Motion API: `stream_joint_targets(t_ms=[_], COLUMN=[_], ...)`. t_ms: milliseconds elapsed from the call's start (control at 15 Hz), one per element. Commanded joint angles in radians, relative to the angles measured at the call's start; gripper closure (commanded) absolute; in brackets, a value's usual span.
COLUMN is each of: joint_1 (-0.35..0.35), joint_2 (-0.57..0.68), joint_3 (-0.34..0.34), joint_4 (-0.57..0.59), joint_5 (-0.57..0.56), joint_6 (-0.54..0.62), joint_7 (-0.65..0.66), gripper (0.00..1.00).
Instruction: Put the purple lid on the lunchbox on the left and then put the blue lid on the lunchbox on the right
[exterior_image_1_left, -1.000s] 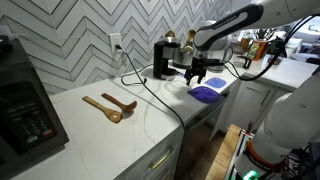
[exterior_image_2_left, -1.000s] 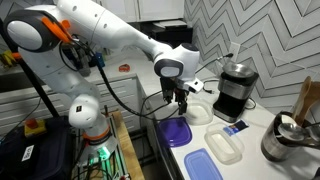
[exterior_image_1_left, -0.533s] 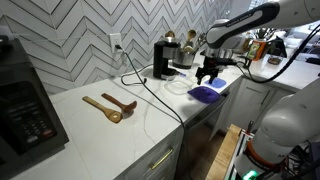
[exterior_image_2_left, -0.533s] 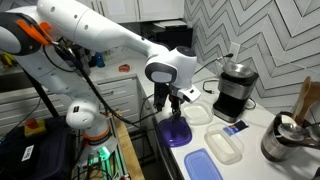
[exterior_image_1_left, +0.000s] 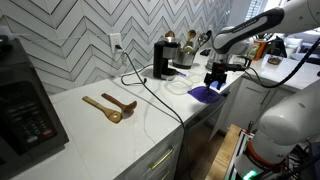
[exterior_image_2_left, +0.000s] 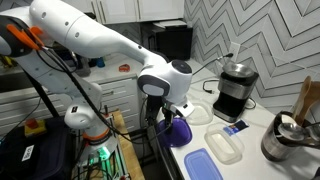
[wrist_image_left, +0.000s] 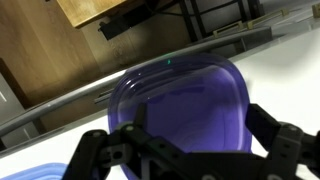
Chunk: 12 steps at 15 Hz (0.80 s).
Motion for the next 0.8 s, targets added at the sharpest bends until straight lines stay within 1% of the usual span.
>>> stream_joint_targets(t_ms=[0,200,400,733], joint_1=[-0.001,-0.001,-0.009,-0.043], joint_2=[-0.001,-0.004,0.000,0.002], joint_3=[0.000,0.000,-0.019,-0.024], joint_4=[0.001,-0.001,-0.017,-0.035], joint_5=[-0.002,-0.003,0.019,-0.019], joint_6=[-0.002,-0.002,0.008,0.013], joint_7=[0.000,0.000,-0.004,0.018], gripper=[0.00,0.00,0.00,0.00])
